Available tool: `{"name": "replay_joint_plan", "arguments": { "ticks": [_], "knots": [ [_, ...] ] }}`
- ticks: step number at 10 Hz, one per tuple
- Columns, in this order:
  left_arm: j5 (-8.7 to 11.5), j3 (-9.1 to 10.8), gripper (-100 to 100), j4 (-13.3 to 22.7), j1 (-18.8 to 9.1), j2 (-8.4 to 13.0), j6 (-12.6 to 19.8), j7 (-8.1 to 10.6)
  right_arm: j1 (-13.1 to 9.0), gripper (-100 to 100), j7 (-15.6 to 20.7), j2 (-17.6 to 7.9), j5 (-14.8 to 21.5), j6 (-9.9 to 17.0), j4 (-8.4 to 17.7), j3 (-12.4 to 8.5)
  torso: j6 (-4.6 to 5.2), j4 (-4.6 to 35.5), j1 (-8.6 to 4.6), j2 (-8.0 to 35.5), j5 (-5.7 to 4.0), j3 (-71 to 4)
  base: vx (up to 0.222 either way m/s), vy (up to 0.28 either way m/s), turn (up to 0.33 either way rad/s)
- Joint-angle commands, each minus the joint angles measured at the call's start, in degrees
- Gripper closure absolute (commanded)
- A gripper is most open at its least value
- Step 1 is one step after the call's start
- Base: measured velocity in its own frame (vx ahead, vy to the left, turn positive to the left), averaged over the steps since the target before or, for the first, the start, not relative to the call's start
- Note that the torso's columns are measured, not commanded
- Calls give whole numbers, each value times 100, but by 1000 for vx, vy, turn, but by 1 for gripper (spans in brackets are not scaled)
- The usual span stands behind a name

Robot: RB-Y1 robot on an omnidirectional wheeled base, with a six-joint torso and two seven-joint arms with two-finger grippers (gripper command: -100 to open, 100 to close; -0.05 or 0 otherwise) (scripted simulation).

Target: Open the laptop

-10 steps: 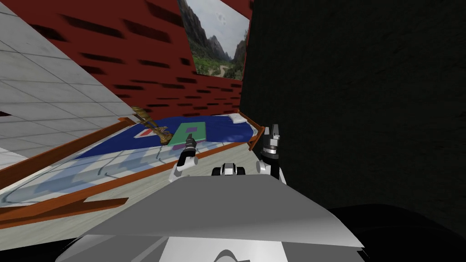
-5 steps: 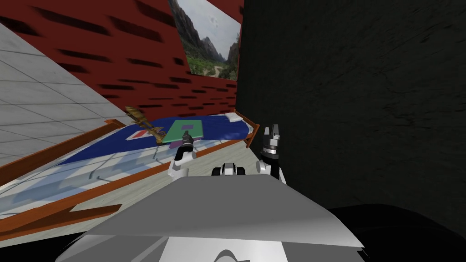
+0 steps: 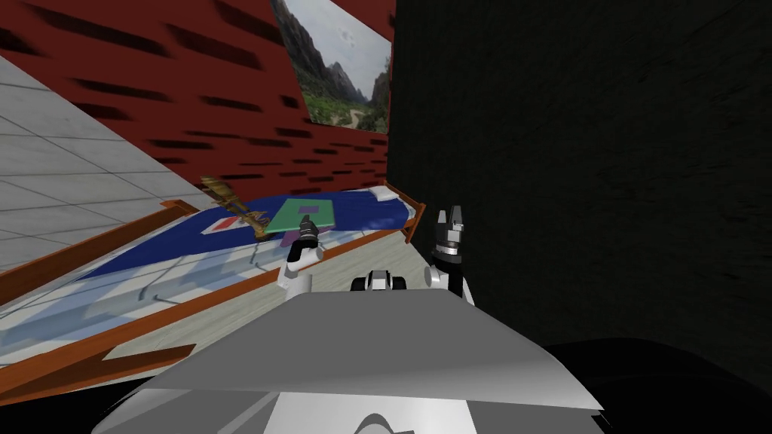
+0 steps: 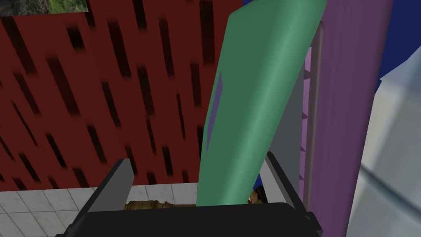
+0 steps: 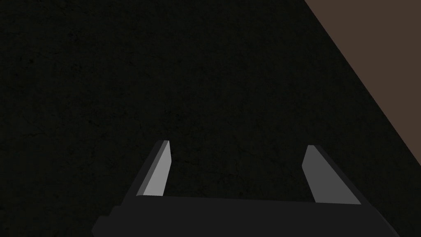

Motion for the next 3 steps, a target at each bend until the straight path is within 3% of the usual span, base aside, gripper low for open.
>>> {"name": "replay_joint_plan", "arguments": {
  "ticks": [1,3],
  "knots": [
    [0,0,0,7,6,-3,6,0,0,0,0,0,0,0,0,0,1,2,-4,6,-1,4,0,0,0],
    [0,0,0,8,7,-3,7,0,0,0,0,0,0,0,0,0,1,-3,-2,8,4,6,0,0,0]
  ]
}}
